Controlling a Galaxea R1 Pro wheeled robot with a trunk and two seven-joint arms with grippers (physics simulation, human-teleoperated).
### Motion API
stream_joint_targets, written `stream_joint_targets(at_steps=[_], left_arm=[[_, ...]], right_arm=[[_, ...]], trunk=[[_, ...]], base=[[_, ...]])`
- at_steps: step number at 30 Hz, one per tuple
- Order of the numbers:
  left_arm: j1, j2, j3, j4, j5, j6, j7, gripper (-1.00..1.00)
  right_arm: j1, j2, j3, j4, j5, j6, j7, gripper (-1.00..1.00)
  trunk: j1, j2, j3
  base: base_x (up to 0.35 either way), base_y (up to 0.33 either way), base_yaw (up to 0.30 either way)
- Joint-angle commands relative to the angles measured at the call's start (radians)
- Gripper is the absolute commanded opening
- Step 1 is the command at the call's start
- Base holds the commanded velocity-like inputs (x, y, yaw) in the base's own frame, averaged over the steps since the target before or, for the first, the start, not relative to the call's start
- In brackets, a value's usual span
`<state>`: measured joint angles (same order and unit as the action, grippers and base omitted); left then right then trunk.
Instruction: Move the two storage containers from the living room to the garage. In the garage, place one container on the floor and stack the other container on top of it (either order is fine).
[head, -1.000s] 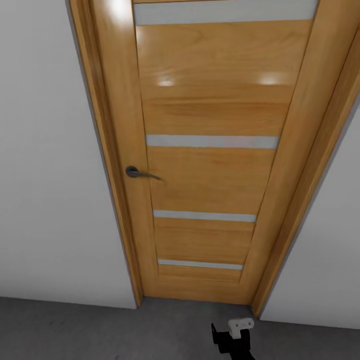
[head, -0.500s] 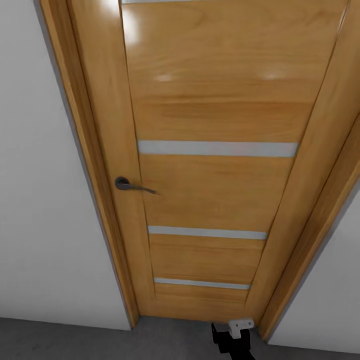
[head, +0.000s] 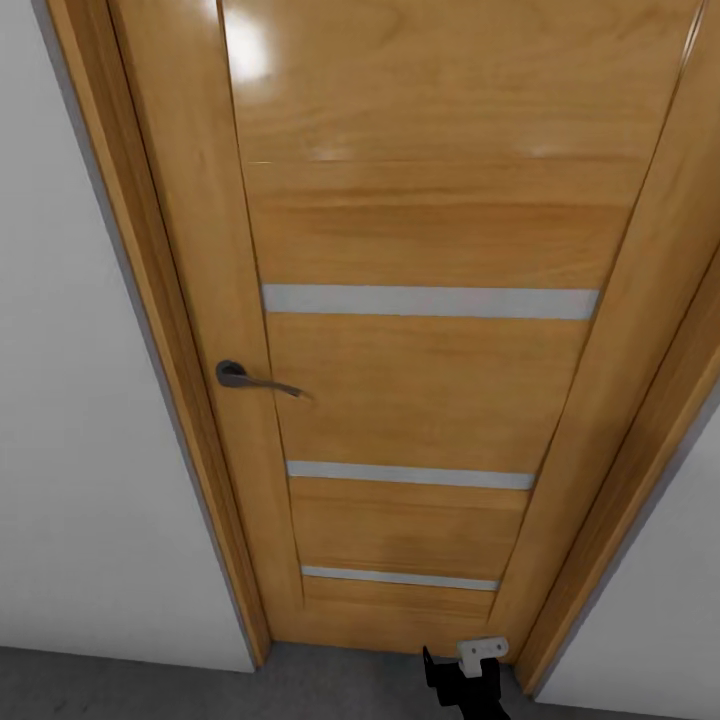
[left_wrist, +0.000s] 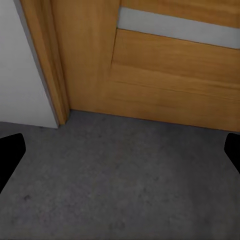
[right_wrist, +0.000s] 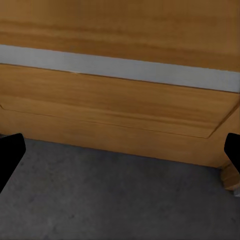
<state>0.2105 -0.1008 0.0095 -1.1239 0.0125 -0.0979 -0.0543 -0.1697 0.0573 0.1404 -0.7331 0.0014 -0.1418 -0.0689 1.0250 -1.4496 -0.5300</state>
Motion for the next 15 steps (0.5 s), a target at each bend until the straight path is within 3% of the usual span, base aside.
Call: stream_joint_targets(at_steps=[1,7,15], left_arm=[[0.000,0.000,0.001,-0.001,0.001,-0.002,-0.004,1.00],[0.000,0.000,0.001,-0.001,0.001,-0.002,-0.004,1.00],[0.000,0.000,0.001,-0.001,0.001,-0.002,-0.004,1.00]], right_arm=[[-0.001,0.000,0.004,0.001,0.000,-0.002,-0.007,1.00],[-0.001,0.000,0.004,0.001,0.000,-0.002,-0.007,1.00],[-0.001,0.000,0.004,0.001,0.000,-0.002,-0.007,1.00]], trunk=[[0.000,0.000,-0.001],[0.000,0.000,-0.001],[0.000,0.000,-0.001]], base=[[0.002,-0.001,0.000],[0.083,0.000,0.000],[0.295,0.000,0.000]])
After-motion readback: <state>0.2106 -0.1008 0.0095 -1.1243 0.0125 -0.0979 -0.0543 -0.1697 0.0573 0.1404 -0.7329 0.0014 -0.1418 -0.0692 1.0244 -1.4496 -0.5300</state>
